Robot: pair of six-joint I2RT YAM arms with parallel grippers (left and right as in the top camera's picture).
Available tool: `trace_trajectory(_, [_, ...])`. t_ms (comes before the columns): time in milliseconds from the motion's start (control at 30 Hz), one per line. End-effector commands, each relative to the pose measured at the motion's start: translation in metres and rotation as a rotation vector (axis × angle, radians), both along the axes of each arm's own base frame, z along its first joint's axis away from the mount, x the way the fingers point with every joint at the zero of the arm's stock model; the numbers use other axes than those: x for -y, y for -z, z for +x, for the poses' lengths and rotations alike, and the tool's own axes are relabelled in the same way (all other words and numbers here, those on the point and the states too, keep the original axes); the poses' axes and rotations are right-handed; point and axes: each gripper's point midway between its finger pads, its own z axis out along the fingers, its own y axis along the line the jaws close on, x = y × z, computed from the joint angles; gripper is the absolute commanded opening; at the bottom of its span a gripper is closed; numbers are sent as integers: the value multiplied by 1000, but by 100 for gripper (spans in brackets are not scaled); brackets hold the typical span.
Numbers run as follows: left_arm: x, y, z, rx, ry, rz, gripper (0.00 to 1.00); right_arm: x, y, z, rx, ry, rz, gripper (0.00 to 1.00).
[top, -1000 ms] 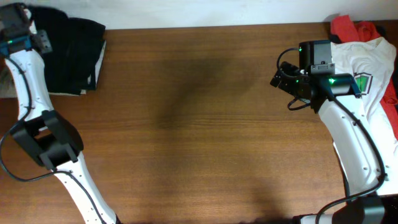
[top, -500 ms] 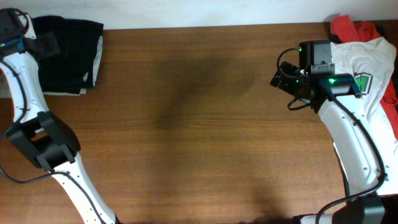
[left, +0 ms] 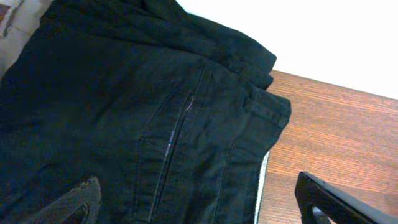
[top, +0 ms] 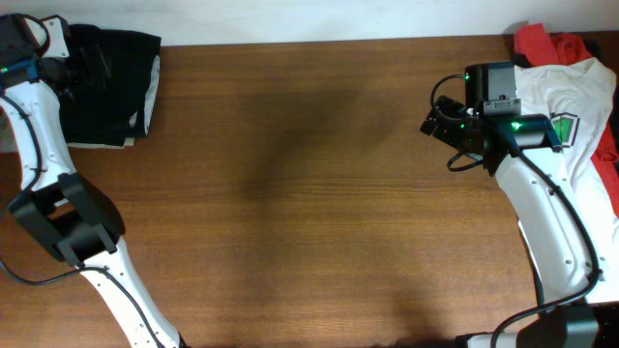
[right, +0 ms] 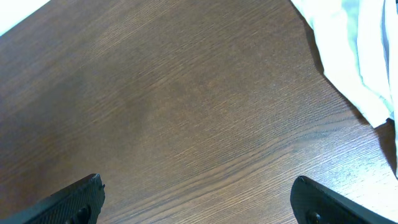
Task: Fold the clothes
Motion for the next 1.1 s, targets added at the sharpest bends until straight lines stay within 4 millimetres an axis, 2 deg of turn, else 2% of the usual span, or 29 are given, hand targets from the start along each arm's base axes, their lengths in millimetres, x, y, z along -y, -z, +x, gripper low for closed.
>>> trace_trajectory(0, [1, 1, 3, 9, 4, -25, 99, 3, 0, 0, 3, 16, -6, 99])
trace_trajectory(167, [-8, 1, 2, 4, -31, 15, 99, 3, 0, 0, 3, 16, -6, 99])
trace_trajectory(567, [-8, 1, 2, 4, -31, 15, 99, 3, 0, 0, 3, 16, -6, 99])
trace_trajectory(767, [-8, 1, 2, 4, -30, 16, 99, 3, -14, -6, 30, 16, -5, 99])
trace_trajectory(900, [-8, 1, 2, 4, -31, 15, 99, 6, -42, -26, 78, -32, -48, 99])
trace_trajectory(967, [-8, 1, 2, 4, -31, 15, 99, 8, -62, -44, 148, -64, -74, 99])
trace_trajectory(1067, [-8, 1, 2, 4, -31, 15, 99, 11, -74, -72, 282, -54, -80, 99])
